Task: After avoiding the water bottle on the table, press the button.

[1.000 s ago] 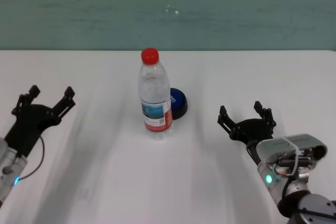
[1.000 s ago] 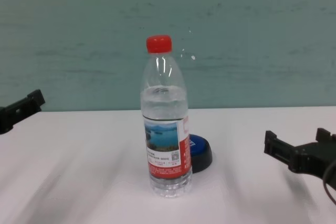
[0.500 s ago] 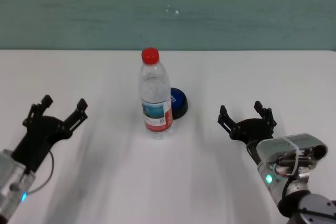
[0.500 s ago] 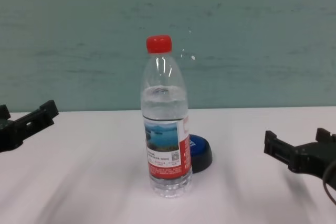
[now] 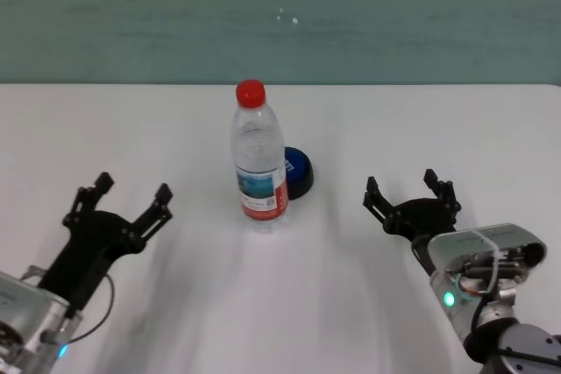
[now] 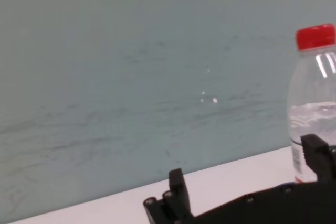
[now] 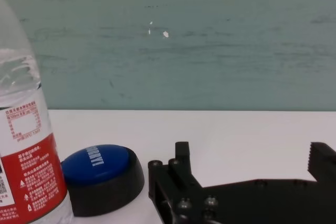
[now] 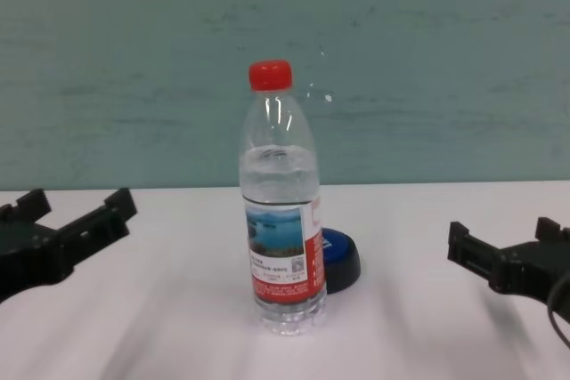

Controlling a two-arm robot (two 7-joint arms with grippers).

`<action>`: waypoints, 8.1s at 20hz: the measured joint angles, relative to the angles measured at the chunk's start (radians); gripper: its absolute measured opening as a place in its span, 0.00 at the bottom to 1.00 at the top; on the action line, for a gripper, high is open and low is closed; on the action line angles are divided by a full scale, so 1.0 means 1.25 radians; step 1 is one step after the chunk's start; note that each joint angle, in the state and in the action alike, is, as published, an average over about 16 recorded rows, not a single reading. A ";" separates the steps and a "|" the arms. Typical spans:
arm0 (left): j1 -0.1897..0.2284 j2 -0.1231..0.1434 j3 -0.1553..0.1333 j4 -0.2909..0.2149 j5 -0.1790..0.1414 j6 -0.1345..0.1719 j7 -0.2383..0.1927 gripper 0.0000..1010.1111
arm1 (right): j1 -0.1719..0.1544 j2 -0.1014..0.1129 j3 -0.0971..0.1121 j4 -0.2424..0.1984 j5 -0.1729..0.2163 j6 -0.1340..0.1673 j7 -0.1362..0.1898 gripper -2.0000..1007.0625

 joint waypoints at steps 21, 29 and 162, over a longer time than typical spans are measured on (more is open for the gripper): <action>0.008 -0.016 0.026 0.001 0.033 -0.001 0.013 1.00 | 0.012 -0.015 0.030 -0.004 -0.006 0.024 0.060 1.00; 0.007 -0.016 0.025 0.002 0.033 -0.002 0.013 1.00 | 0.036 -0.024 0.053 0.009 -0.010 0.039 0.093 1.00; 0.006 -0.016 0.024 0.003 0.032 -0.002 0.013 1.00 | 0.409 -0.062 -0.016 0.463 0.015 -0.018 0.273 1.00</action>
